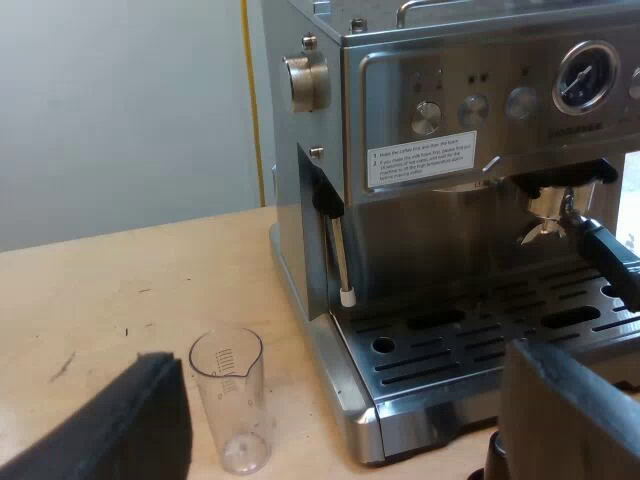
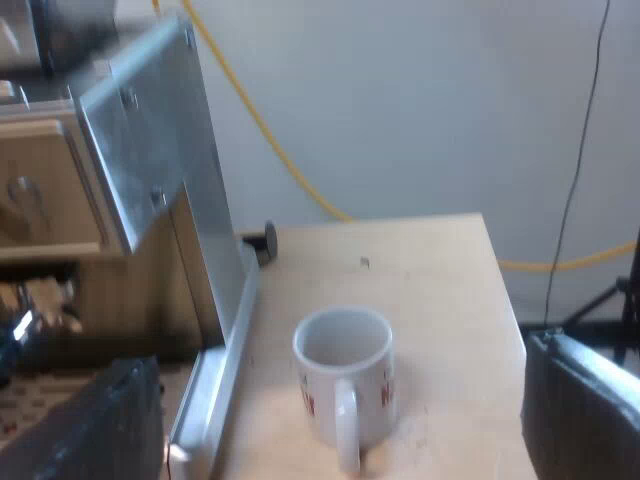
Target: Pour the beans into the coffee machine
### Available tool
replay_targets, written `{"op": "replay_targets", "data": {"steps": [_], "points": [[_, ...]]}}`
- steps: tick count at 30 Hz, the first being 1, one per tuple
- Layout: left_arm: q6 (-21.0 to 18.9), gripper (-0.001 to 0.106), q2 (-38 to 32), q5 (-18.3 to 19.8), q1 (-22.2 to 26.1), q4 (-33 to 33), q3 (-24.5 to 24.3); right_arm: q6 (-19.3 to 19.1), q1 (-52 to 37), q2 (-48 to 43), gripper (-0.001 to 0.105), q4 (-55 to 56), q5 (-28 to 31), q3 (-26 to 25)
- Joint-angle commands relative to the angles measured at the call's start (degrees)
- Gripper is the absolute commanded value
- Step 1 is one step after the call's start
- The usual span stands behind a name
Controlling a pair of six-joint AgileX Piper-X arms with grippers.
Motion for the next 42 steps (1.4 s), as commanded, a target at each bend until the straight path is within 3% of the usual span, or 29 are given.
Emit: {"op": "replay_targets", "data": {"steps": [1,9,15,22,35,42], "points": [[-0.4,0.066,-2.2,0.4,0.1,0.2,-0.4,-0.6,-0.1,-2.9,0.079,2.8,0.3,-0.4],[-0.4,0.066,-2.2,0.4,0.1,6.8,-0.4,0.6,0.0,-2.9,0.079,3.2,-1.1,1.5],[0.4,0.066,-2.2,0.4,0.1,8.3,-0.3,1.8,0.0,-2.8,0.079,3.2,-5.0,5.1],[0.5,0.066,-2.2,0.4,0.1,9.3,0.4,1.7,0.0,-2.8,0.079,3.2,-5.4,10.0],[0.5,0.066,-2.2,0.4,0.1,9.3,8.5,1.7,0.0,-2.8,0.079,3.2,-6.6,17.0],[0.5,0.066,-2.2,0.4,0.1,9.3,9.4,1.9,0.0,-2.7,0.079,3.3,-8.2,19.1]]}}
